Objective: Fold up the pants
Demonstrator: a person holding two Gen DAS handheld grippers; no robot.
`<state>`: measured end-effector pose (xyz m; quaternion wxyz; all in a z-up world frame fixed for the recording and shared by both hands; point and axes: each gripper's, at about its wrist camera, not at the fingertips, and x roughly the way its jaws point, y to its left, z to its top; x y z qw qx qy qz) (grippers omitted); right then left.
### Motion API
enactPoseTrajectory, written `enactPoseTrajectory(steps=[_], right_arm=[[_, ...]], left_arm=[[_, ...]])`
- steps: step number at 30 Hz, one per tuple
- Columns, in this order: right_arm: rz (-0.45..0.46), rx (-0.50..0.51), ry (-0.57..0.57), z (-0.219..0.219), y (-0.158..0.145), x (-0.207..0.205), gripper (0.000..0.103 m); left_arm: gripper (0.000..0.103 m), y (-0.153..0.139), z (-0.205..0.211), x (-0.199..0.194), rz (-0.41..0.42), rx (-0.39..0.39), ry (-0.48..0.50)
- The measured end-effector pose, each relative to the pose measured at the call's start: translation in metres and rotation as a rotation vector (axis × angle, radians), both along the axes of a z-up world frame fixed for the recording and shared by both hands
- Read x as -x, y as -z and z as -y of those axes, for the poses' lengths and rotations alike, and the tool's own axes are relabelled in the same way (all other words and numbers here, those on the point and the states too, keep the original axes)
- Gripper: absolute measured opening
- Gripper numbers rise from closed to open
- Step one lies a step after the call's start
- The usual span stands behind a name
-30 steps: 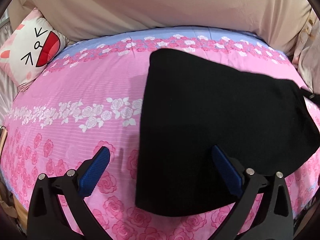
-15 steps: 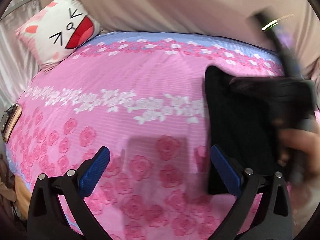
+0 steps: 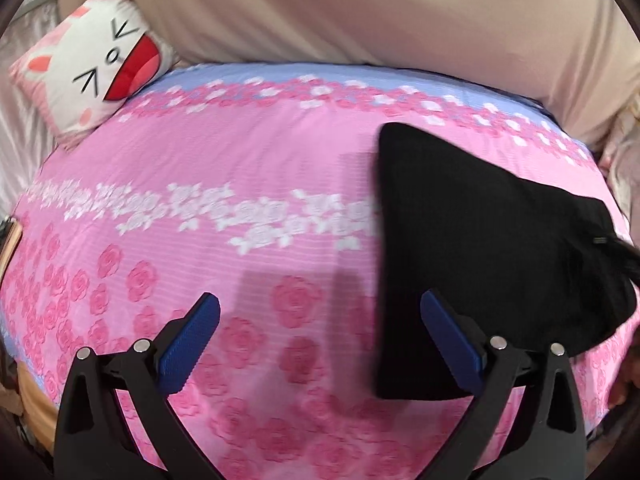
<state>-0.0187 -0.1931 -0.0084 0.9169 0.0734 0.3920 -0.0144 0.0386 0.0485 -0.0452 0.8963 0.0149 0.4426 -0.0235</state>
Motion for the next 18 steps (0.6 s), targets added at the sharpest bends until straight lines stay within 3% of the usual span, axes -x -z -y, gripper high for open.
enactPoseTrajectory(steps=[2,4,7,9,11,13,16,18], right_arm=[[-0.034,0.05,0.045,0.023,0.005,0.02,0.01],[-0.115,0.095,0.085,0.045,0.032,0.026,0.003],[-0.062,-0.005,0.109,0.058,0.021,0.049,0.004],[-0.001,0.026,0.103,0.053,0.007,0.064,0.009],[-0.061,0.071,0.094,0.055,0.025,0.057,0.009],[-0.057,0.049,0.096,0.071,0.038,0.062,0.016],[-0.017,0.022,0.136,0.076,0.016,0.081,0.019],[0.013,0.042,0.144,0.076,0.003,0.09,0.037]], left_arm=[[0.098,-0.001,0.013,0.004,0.006,-0.002,0.025],[0.098,0.001,0.027,0.005,-0.005,-0.004,0.049],[0.098,0.005,0.048,0.008,-0.018,-0.031,0.073],[0.098,0.006,0.061,0.012,-0.012,-0.055,0.093],[0.098,0.008,0.071,0.013,-0.015,-0.068,0.107],[0.098,0.01,0.08,0.013,-0.02,-0.08,0.116],[0.098,0.011,0.086,0.015,-0.026,-0.102,0.118],[0.098,0.01,0.086,0.018,-0.024,-0.094,0.119]])
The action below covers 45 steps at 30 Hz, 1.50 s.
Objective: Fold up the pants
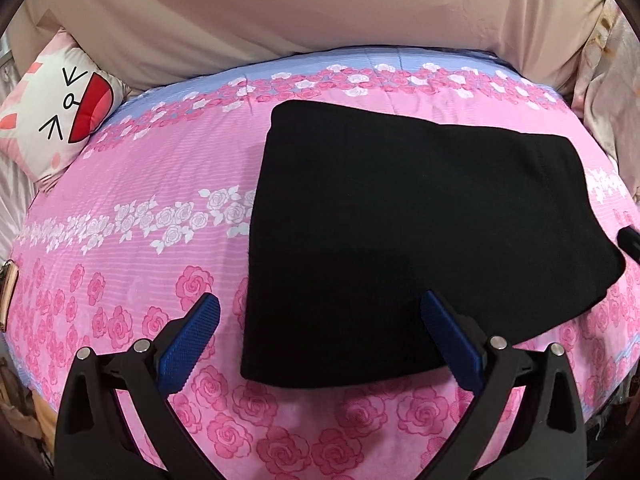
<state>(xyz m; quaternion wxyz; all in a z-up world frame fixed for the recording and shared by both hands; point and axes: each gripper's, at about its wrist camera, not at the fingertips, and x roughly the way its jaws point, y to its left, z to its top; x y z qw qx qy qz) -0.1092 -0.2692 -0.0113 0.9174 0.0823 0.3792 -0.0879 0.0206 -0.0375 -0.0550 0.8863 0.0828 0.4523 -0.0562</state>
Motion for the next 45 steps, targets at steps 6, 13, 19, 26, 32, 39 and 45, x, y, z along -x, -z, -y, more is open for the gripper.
enactPoseTrajectory(steps=[6,13,19,26,32,39,45], right_arm=[[-0.02,-0.193,-0.041,0.006,0.013,0.009,0.046],[-0.009,-0.139,-0.057,-0.017,0.018,-0.003,0.02],[-0.03,-0.12,-0.048,-0.004,0.011,0.001,0.015],[-0.018,-0.149,0.029,0.004,0.012,0.013,0.079],[-0.104,-0.291,0.025,0.014,0.035,0.003,0.081],[-0.091,-0.447,0.011,0.013,0.056,-0.006,0.08],[-0.001,-0.469,-0.036,-0.001,0.03,-0.005,0.034]], left_arm=[[0.098,0.0,-0.001,0.002,-0.013,0.018,-0.004],[0.098,0.004,0.001,0.0,-0.019,-0.008,-0.014],[0.098,0.003,0.0,-0.001,-0.014,0.001,-0.02],[0.098,-0.001,-0.013,-0.004,-0.038,0.105,0.004],[0.098,0.019,-0.066,-0.04,-0.215,0.457,-0.066],[0.098,0.034,-0.051,-0.048,-0.249,0.498,-0.002],[0.033,0.01,-0.048,-0.036,-0.189,0.449,0.029]])
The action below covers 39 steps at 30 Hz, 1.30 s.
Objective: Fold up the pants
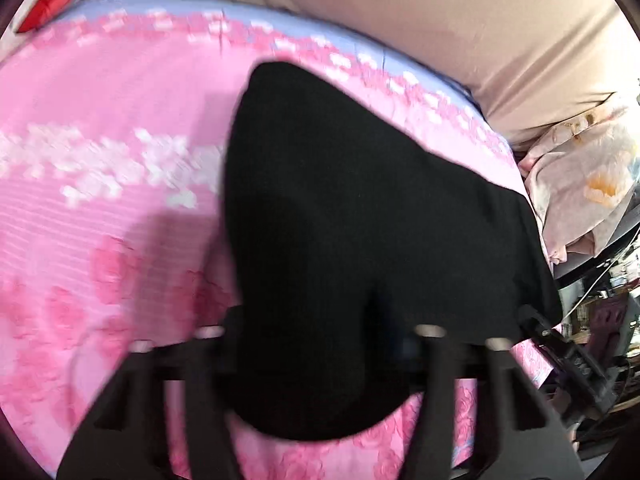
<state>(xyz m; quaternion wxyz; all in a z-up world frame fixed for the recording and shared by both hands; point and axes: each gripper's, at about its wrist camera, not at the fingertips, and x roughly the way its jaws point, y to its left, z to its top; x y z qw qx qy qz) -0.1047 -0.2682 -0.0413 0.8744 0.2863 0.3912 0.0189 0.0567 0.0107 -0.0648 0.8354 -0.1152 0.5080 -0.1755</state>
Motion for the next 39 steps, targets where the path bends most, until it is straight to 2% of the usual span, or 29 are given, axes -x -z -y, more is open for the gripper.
enactPoseTrajectory(steps=[1,5,7,8,9,10,11,13,14,16,18,19,20,21,22,24,25,27,30,33,35,37,38,39], right_arm=[[0.025,-0.004,-0.024,-0.005,-0.012,0.005,0.034],[0.062,0.009,-0.109,-0.019,-0.041,0.03,0.035],[0.02,0.027,-0.127,-0.021,-0.034,0.042,0.041],[-0.02,0.038,-0.118,-0.02,-0.023,0.046,0.052],[-0.071,0.061,-0.097,-0.019,-0.012,0.049,0.06],[-0.139,0.11,-0.06,-0.016,0.001,0.054,0.061],[-0.158,0.11,-0.031,-0.011,0.008,0.061,0.061],[-0.109,0.029,0.001,-0.002,0.002,0.072,0.062],[-0.072,0.029,0.024,0.0,-0.009,0.075,0.062],[-0.025,0.122,0.021,-0.005,-0.025,0.071,0.066],[-0.025,0.15,0.008,-0.008,-0.026,0.064,0.066],[-0.026,0.127,-0.023,-0.012,-0.021,0.057,0.064],[-0.031,0.111,-0.038,-0.013,-0.017,0.051,0.057],[-0.038,0.095,-0.061,-0.017,-0.011,0.045,0.04],[-0.047,0.099,-0.073,-0.019,-0.006,0.039,0.038],[-0.044,0.09,-0.102,-0.018,-0.002,0.029,0.024],[-0.051,0.048,-0.124,-0.016,0.001,0.024,0.023],[-0.049,0.02,-0.146,-0.014,0.002,0.014,0.014],[0.023,0.013,-0.191,-0.024,-0.025,0.012,0.013],[0.192,0.083,-0.252,-0.045,-0.087,0.018,0.013],[0.271,0.132,-0.288,-0.056,-0.117,0.022,0.013],[0.287,0.192,-0.283,-0.058,-0.124,0.021,0.013],[0.269,0.231,-0.258,-0.053,-0.118,0.023,0.014],[0.232,0.264,-0.227,-0.048,-0.105,0.02,0.019]], left_arm=[[0.025,-0.008,-0.003,0.005,0.017,-0.001,0.004],[0.023,-0.034,-0.021,0.033,0.017,0.013,0.038],[0.027,-0.033,-0.027,0.053,-0.009,0.004,0.055],[0.028,-0.029,-0.03,0.061,-0.022,-0.01,0.061],[0.034,-0.021,-0.031,0.068,-0.032,-0.039,0.066],[0.042,-0.018,-0.032,0.073,-0.033,-0.074,0.057],[0.047,-0.017,-0.033,0.076,-0.03,-0.103,0.037],[0.069,-0.022,-0.034,0.082,0.0,-0.147,-0.013],[0.073,-0.033,-0.034,0.085,0.055,-0.169,-0.041],[0.09,-0.05,-0.03,0.09,0.149,-0.206,-0.065],[0.093,-0.066,-0.016,0.094,0.239,-0.232,-0.043],[0.094,-0.069,-0.008,0.096,0.261,-0.238,-0.018],[0.095,-0.072,0.001,0.098,0.277,-0.239,0.016],[0.096,-0.071,0.014,0.102,0.289,-0.24,0.072],[0.096,-0.069,0.024,0.105,0.292,-0.244,0.117],[0.096,-0.06,0.044,0.112,0.296,-0.25,0.231],[0.096,-0.056,0.051,0.117,0.296,-0.261,0.266],[0.096,-0.047,0.066,0.126,0.306,-0.304,0.322],[0.096,-0.04,0.07,0.131,0.301,-0.331,0.314],[0.096,-0.046,0.058,0.128,0.291,-0.311,0.257],[0.097,-0.052,0.05,0.123,0.301,-0.293,0.213],[0.098,-0.057,0.041,0.118,0.312,-0.292,0.159],[0.098,-0.057,0.037,0.116,0.312,-0.299,0.144],[0.098,-0.054,0.034,0.113,0.301,-0.312,0.124]])
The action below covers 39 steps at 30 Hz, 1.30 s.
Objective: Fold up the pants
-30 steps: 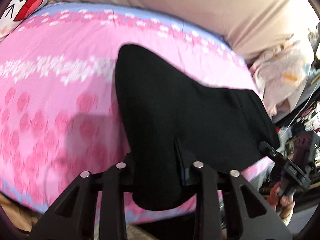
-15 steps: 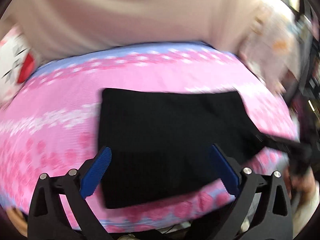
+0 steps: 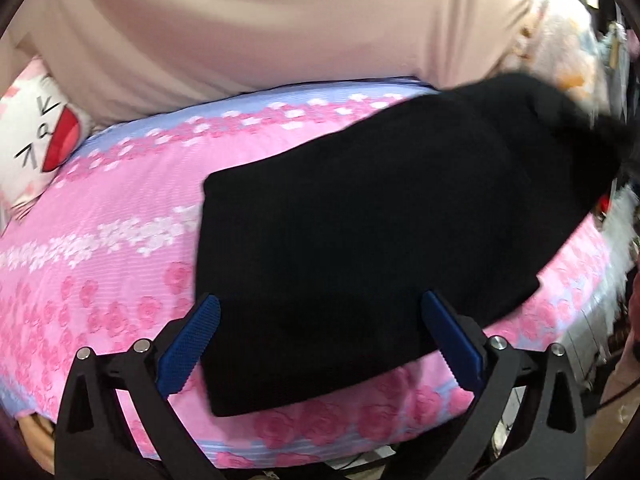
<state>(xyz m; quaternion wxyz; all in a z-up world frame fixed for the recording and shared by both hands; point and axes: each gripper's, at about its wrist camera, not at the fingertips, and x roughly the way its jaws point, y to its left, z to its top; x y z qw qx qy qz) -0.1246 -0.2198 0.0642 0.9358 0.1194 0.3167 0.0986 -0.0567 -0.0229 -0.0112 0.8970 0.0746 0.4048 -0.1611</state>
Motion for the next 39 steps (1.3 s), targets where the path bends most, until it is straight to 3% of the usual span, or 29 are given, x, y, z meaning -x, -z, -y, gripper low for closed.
enactPoseTrajectory(steps=[3,4,5,7,8,9,11,14,17,19,20,21,23,24,27,30,31,33,36,39], right_arm=[[-0.259,0.1,0.197,0.037,0.086,-0.005,0.033],[-0.314,0.084,0.237,0.048,0.102,-0.001,0.033],[-0.316,-0.014,0.27,0.063,0.11,0.01,0.033],[-0.285,-0.087,0.305,0.075,0.101,0.025,0.033],[-0.255,-0.078,0.31,0.075,0.091,0.028,0.038],[-0.23,-0.059,0.309,0.073,0.083,0.028,0.052],[-0.182,0.011,0.28,0.062,0.067,0.016,0.069],[-0.193,0.076,0.219,0.05,0.068,-0.022,0.069],[-0.245,0.054,0.166,0.042,0.086,-0.065,0.069],[-0.287,0.017,0.138,0.037,0.104,-0.084,0.054],[-0.285,0.031,0.144,0.034,0.104,-0.084,0.034],[-0.271,0.05,0.147,0.029,0.1,-0.083,0.023],[-0.199,0.023,0.145,0.026,0.075,-0.062,0.021],[-0.159,0.02,0.152,0.026,0.063,-0.049,0.005],[-0.12,0.034,0.202,0.034,0.051,-0.021,0.008],[-0.294,0.176,0.337,0.049,0.099,-0.031,0.015],[-0.325,0.153,0.364,0.054,0.104,-0.026,0.014],[-0.213,0.043,0.323,0.048,0.08,-0.007,0.014],[-0.113,0.073,0.26,0.018,0.05,-0.002,0.014],[-0.155,0.142,0.165,-0.01,0.063,-0.027,0.014]], left_arm=[[0.098,0.012,-0.01,-0.004,-0.049,-0.011,-0.025],[0.098,0.015,-0.013,-0.004,-0.06,-0.011,-0.032],[0.098,0.017,-0.017,-0.005,-0.066,-0.011,-0.04],[0.098,0.018,-0.023,-0.008,-0.073,-0.007,-0.061],[0.098,0.017,-0.024,-0.012,-0.072,-0.003,-0.068],[0.098,0.017,-0.024,-0.014,-0.071,-0.001,-0.072],[0.098,0.018,-0.021,-0.021,-0.068,-0.004,-0.081],[0.098,0.022,-0.013,-0.029,-0.058,-0.041,-0.103],[0.098,0.029,-0.012,-0.036,-0.08,-0.047,-0.123],[0.098,0.033,-0.012,-0.039,-0.094,-0.057,-0.14],[0.098,0.034,-0.012,-0.04,-0.097,-0.057,-0.144],[0.098,0.034,-0.013,-0.041,-0.103,-0.057,-0.149],[0.098,0.035,-0.015,-0.042,-0.109,-0.058,-0.156],[0.098,0.036,-0.015,-0.043,-0.11,-0.059,-0.155],[0.098,0.041,-0.013,-0.046,-0.121,-0.055,-0.154],[0.098,0.047,-0.01,-0.05,-0.124,-0.056,-0.16],[0.098,0.047,-0.01,-0.051,-0.127,-0.058,-0.164],[0.098,0.046,-0.01,-0.052,-0.13,-0.058,-0.163],[0.098,0.046,-0.009,-0.053,-0.131,-0.055,-0.169],[0.098,0.044,-0.007,-0.053,-0.121,-0.067,-0.17]])
